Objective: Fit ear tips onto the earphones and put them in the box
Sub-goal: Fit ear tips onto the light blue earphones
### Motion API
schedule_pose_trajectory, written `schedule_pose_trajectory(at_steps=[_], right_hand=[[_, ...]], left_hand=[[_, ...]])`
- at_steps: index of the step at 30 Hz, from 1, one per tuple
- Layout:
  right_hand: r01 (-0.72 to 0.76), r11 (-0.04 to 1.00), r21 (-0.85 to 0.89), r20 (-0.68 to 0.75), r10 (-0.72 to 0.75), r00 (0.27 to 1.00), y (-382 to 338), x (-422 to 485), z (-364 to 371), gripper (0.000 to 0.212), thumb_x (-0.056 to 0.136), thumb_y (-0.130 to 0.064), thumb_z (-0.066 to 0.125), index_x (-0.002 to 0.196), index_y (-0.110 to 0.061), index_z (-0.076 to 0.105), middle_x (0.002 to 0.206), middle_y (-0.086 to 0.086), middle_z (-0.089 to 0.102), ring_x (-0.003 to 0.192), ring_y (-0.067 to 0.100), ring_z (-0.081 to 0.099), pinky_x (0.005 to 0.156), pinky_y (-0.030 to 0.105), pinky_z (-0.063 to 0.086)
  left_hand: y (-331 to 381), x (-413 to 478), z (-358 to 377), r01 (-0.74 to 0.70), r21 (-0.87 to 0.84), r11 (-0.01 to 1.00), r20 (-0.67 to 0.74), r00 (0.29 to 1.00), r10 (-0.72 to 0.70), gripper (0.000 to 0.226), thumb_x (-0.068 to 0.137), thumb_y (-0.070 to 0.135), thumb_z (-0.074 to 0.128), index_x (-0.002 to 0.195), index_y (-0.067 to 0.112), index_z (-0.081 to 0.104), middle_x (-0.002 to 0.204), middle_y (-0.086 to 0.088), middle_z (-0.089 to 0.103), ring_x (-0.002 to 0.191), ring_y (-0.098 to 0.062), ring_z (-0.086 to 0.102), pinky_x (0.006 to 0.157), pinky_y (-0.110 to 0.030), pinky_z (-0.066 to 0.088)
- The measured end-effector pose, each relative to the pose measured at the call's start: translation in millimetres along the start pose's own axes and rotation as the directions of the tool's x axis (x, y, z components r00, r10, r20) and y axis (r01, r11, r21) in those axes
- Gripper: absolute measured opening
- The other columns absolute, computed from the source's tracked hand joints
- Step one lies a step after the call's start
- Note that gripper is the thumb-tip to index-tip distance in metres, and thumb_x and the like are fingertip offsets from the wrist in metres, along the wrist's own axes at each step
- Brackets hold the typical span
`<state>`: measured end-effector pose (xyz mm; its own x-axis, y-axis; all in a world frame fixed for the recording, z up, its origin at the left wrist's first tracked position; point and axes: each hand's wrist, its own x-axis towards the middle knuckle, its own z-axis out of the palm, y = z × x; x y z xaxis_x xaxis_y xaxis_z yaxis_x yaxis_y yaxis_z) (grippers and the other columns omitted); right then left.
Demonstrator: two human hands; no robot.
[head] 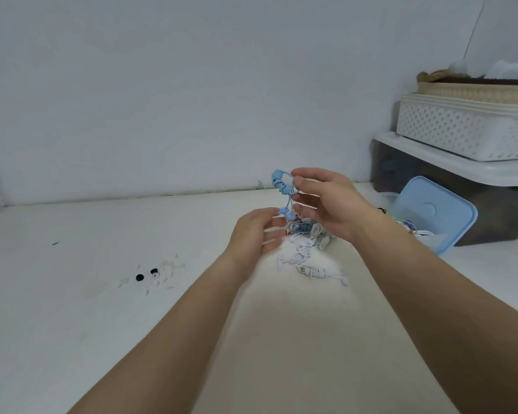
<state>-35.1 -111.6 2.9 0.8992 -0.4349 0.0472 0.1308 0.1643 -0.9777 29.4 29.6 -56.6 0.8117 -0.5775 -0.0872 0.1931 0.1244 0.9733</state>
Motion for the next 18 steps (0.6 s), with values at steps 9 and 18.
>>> schedule_pose_trajectory(at_steps=[9, 18], right_hand=[[-0.034, 0.996, 0.086, 0.058, 0.029, 0.998, 24.5, -10.4, 34.1, 0.024, 0.094, 0.0, 0.063, 0.116, -0.009, 0.064, 0.086, 0.01, 0.071, 0.068, 0.016, 0.069, 0.066, 0.028, 0.059], [-0.206, 0.956, -0.21, -0.03, 0.204, 0.978, 75.7, -20.2, 61.1, 0.029, 0.088, 0.006, 0.064, 0.116, -0.003, 0.059, 0.091, 0.021, 0.068, 0.064, 0.021, 0.068, 0.067, 0.034, 0.063]], left_hand=[[18.4, -25.9, -43.4, 0.123, -0.232, 0.965, 0.06, 0.992, -0.112, 0.024, 0.1, 0.006, 0.052, 0.12, -0.003, 0.063, 0.096, -0.016, 0.074, 0.075, -0.021, 0.073, 0.068, -0.024, 0.06], [-1.2, -41.6, -100.3, -0.13, 0.4, 0.907, -0.164, 0.964, 0.21, 0.018, 0.088, 0.005, 0.072, 0.106, 0.008, 0.075, 0.096, -0.015, 0.076, 0.078, -0.021, 0.073, 0.089, -0.034, 0.059]])
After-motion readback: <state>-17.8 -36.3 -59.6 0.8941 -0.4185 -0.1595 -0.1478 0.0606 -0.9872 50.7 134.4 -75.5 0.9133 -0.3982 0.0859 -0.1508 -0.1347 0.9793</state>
